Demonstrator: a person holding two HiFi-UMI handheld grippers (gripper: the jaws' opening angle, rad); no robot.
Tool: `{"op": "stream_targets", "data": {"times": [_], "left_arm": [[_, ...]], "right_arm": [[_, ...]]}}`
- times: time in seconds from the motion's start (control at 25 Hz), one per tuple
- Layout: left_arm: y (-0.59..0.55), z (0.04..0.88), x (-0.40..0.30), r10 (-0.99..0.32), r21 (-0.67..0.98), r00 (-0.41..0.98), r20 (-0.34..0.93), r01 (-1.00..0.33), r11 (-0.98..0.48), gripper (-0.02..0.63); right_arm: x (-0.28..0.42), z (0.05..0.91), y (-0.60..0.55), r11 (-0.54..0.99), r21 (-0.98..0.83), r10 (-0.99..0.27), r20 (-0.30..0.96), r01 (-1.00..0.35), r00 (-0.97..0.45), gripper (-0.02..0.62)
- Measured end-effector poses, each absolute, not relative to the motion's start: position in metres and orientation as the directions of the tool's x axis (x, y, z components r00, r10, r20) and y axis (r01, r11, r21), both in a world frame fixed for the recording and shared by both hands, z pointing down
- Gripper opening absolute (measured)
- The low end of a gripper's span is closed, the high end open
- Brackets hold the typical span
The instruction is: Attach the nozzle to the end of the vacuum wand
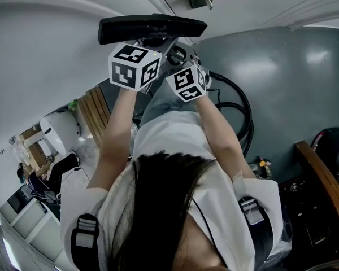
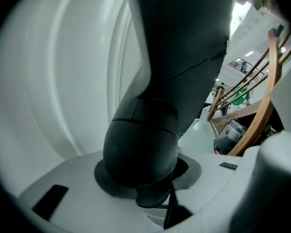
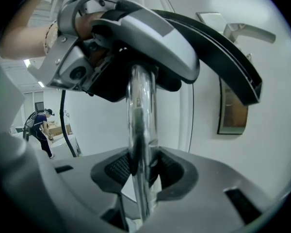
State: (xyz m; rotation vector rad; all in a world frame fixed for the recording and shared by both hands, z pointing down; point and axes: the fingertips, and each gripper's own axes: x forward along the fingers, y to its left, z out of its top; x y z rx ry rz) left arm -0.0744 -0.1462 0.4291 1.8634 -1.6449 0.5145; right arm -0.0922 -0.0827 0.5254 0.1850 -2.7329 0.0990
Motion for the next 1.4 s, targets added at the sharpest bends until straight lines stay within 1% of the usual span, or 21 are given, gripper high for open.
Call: {"op": "stream_targets", "data": {"times": [0.2,0.24,0.28,0.32,0.4,0.6,0.72,0.96,1.4], "left_arm": [[-0.143,0.426,-0.069,-0.797,0.140,0.168,0.579,-0.984,-0.106,0.140],[-0.142,0.428,-0.065,-0.804,0.122,0.170,0.570,-0.985,-0.122,0.166],[-0.141,0.431,-0.061,-0.805,0.112,0.180,0.565,-0.984,-0.141,0.235],[-0.140,0.434,-0.057,-0.805,0.113,0.194,0.561,-0.981,-0.158,0.279],[-0.138,0.437,-0.052,-0.810,0.131,0.215,0.545,-0.976,-0.171,0.309],[-0.127,0.434,-0.051,-0.837,0.197,0.243,0.490,-0.966,-0.165,0.331],[-0.117,0.436,-0.060,-0.855,0.230,0.218,0.471,-0.966,-0.120,0.333],[-0.101,0.443,-0.073,-0.863,0.277,0.183,0.471,-0.960,-0.053,0.333],[-0.098,0.441,-0.083,-0.872,0.254,0.156,0.463,-0.966,-0.037,0.333]], "right_arm": [[-0.090,0.523,-0.078,0.992,-0.038,-0.098,0.367,-0.120,-0.925,0.143],[-0.090,0.523,-0.077,0.992,-0.037,-0.097,0.362,-0.118,-0.927,0.143],[-0.089,0.523,-0.077,0.992,-0.036,-0.097,0.359,-0.117,-0.928,0.143],[-0.089,0.523,-0.078,0.993,-0.034,-0.098,0.356,-0.117,-0.929,0.143],[-0.088,0.522,-0.080,0.992,-0.033,-0.100,0.352,-0.119,-0.931,0.143],[-0.085,0.521,-0.092,0.990,-0.038,-0.117,0.346,-0.139,-0.931,0.143],[-0.086,0.522,-0.103,0.987,-0.044,-0.132,0.344,-0.157,-0.930,0.143],[-0.089,0.522,-0.117,0.984,-0.052,-0.145,0.344,-0.173,-0.928,0.143],[-0.100,0.527,-0.123,0.983,-0.051,-0.149,0.344,-0.177,-0.927,0.143]]}}
